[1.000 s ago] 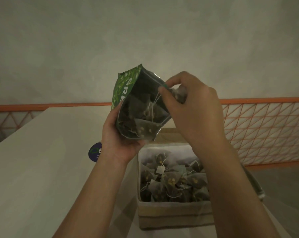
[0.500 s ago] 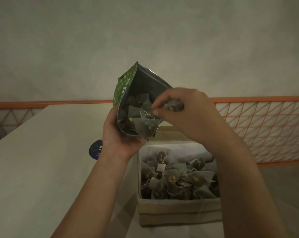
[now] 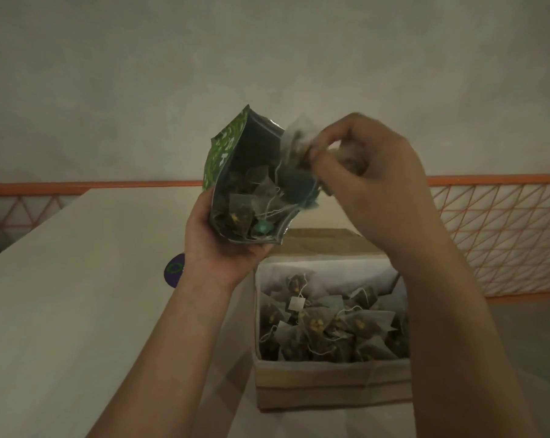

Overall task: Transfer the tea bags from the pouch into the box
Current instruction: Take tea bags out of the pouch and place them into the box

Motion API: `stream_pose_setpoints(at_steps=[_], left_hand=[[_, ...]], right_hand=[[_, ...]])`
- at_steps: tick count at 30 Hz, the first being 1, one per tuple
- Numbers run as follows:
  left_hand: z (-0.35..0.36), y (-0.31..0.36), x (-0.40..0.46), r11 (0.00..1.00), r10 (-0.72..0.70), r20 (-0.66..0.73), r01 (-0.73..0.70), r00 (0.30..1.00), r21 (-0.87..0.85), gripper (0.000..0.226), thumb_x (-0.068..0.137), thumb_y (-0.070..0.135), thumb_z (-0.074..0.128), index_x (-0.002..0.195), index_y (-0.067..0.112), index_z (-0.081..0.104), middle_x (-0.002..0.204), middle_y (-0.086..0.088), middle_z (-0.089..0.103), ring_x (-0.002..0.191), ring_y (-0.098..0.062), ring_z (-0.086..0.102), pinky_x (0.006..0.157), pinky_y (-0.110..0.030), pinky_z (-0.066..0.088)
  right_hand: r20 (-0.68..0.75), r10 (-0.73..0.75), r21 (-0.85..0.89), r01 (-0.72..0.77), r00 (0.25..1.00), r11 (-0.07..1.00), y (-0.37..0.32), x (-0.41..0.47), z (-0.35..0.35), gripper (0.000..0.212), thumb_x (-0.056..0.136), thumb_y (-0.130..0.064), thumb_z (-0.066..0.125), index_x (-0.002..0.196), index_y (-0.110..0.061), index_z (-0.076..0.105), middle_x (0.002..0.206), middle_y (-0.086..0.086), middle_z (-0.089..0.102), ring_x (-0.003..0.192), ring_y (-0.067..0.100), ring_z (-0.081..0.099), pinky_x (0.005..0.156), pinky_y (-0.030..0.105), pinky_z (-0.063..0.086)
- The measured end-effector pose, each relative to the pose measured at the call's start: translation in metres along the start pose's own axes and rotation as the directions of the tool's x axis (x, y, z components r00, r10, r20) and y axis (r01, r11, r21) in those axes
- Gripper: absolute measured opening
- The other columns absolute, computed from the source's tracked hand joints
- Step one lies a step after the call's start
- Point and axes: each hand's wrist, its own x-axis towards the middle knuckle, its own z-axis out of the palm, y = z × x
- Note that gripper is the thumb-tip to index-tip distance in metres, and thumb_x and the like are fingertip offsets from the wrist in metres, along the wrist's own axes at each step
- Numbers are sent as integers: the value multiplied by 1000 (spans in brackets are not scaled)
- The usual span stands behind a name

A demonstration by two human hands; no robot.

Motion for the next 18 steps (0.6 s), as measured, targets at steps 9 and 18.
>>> stream_pose_setpoints(at_steps=[9,18], left_hand=[[-2,-1,1,1000,9,-12,-9,1000,-15,54,76,44,62,120,15,71,125,-16,70,99,-36,72,81,-41,60],[-1,-4,0,1000,7,-47,-6,999,24,57,80,45,58,128,16,67,123,-17,70,94,-37,73,77,-43,60]], right_hand=[[168,151,76,-165,974,983,4,-1,-24,10,89,-18,63,83,-10,66,70,18,67,57,26,62,61,38,55],[287,182,-165,-139,940,977,15,1,-14,8,87,-27,65,82,-22,68,73,-13,67,61,-3,60,60,18,46]])
